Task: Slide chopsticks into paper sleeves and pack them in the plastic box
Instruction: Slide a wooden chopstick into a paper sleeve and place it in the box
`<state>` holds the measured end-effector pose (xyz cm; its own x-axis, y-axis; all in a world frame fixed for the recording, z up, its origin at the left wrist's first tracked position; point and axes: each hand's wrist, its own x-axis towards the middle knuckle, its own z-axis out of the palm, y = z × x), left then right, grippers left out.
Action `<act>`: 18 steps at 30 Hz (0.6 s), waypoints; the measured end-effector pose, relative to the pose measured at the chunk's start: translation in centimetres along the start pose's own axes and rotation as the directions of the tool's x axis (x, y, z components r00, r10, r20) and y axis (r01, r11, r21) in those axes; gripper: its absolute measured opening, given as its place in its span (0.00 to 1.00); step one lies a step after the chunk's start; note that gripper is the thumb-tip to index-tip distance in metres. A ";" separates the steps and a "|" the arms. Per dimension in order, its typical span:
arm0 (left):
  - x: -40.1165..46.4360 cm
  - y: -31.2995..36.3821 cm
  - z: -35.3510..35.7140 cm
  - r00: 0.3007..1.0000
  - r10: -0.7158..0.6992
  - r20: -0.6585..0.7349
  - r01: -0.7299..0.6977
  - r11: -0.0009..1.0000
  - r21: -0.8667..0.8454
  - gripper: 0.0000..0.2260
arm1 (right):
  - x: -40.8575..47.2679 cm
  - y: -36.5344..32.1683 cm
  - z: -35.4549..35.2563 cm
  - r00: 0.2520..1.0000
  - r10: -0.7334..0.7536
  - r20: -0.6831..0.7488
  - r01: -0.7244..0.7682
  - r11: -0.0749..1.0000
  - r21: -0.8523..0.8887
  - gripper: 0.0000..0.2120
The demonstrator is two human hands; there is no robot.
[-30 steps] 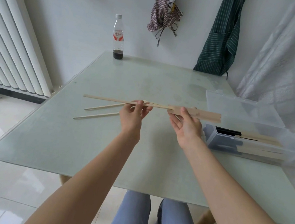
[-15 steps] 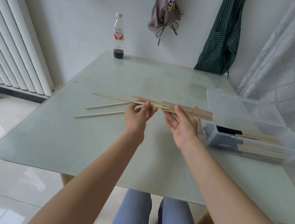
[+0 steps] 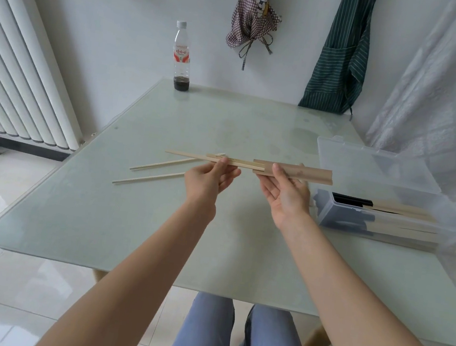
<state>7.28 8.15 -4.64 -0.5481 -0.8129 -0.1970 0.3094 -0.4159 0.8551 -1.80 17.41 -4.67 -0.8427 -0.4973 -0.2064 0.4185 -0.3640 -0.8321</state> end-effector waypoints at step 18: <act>-2.5 -0.2 3.7 0.993 0.037 0.110 -0.053 0.988 0.147 0.10 | -0.7 -2.2 -1.5 0.999 -0.037 -0.014 0.037 0.998 0.045 0.04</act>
<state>5.71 11.72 -2.54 -0.6181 -0.7781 -0.1115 0.2208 -0.3079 0.9254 -2.62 19.77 -3.47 -0.8622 -0.4723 -0.1831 0.4018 -0.4176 -0.8149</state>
